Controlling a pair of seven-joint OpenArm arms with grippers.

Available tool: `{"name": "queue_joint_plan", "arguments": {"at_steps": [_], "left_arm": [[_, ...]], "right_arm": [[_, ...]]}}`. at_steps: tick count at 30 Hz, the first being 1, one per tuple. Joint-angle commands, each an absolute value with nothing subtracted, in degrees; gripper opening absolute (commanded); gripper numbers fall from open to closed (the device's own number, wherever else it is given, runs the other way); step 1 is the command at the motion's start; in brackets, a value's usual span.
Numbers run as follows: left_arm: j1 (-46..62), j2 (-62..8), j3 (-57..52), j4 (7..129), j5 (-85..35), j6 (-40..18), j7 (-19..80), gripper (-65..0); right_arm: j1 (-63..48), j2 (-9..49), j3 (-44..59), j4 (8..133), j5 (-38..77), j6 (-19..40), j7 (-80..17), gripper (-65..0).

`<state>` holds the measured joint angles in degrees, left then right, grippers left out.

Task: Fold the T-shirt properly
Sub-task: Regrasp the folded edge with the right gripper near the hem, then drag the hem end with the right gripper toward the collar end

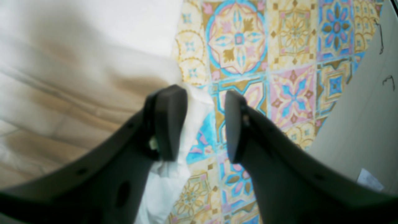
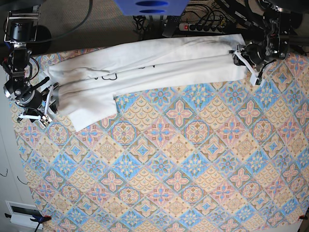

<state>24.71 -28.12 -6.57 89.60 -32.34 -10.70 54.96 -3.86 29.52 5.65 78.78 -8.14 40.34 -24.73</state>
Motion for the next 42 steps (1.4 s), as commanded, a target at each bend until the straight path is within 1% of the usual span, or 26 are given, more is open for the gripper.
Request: {"name": "queue_joint_plan", "arguments": {"at_steps": [1, 4, 7, 11, 14, 17, 18, 22, 28, 30, 33, 36, 42], "left_arm": [[24.8, -28.9, -7.0, 88.5, -32.0, -10.5, 56.7, -37.9], [23.4, -28.9, -7.0, 85.6, -32.0, -10.5, 56.8, -33.4], [23.3, -28.8, -6.9, 84.7, -32.1, -10.6, 56.8, -33.3], [23.3, -28.6, -6.8, 84.6, -32.1, -10.7, 56.8, -33.9], [22.4, -27.8, -6.8, 84.6, -32.0, -10.8, 57.0, -40.1], [22.0, -27.3, -6.8, 83.8, -32.0, -10.8, 57.1, -50.5], [21.9, -27.3, -6.8, 83.0, -32.0, -10.9, 56.8, -52.2], [21.8, -27.1, -6.8, 82.3, -32.1, -10.9, 56.8, -51.1], [21.7, -27.1, -6.8, 82.3, -32.1, -10.9, 56.7, -50.9], [21.7, -27.1, -6.8, 82.3, -32.1, -10.9, 56.7, -50.9], [21.7, -27.1, -6.8, 82.3, -32.3, -10.9, 56.7, -50.9], [21.7, -27.1, -6.8, 82.3, -32.5, -10.9, 56.7, -50.9], [20.9, -27.1, -6.8, 82.3, -32.5, -10.9, 56.7, -50.9]], "right_arm": [[-3.1, 30.8, 6.1, 79.7, -7.7, 40.0, -24.0, -41.7], [-2.9, 30.7, 6.1, 79.7, -7.7, 40.0, -24.0, -41.7], [-2.8, 30.5, 6.1, 79.6, -7.7, 40.0, -24.0, -41.7], [-2.6, 28.7, 4.2, 79.4, -7.6, 40.0, -25.3, -41.7], [-0.3, 26.9, 2.9, 79.3, -7.6, 40.0, -26.5, -41.7], [2.9, 26.4, 1.3, 79.0, -7.6, 40.0, -27.0, -41.7], [4.4, 26.4, 0.7, 78.9, -7.6, 40.0, -27.8, -41.7], [8.9, 26.3, -2.2, 76.1, -7.6, 40.0, -29.7, -41.6], [14.9, 26.3, -6.6, 66.1, -7.6, 40.0, -29.8, -41.6], [16.1, 26.3, -6.9, 63.3, -7.6, 40.0, -29.8, -41.5], [16.7, 24.8, -6.8, 59.5, -7.6, 40.0, -29.7, -38.1], [16.7, 23.3, -6.8, 56.6, -7.6, 40.0, -29.6, -36.2], [20.4, 22.7, -6.8, 52.9, -7.6, 40.0, -29.6, -36.1]]}}
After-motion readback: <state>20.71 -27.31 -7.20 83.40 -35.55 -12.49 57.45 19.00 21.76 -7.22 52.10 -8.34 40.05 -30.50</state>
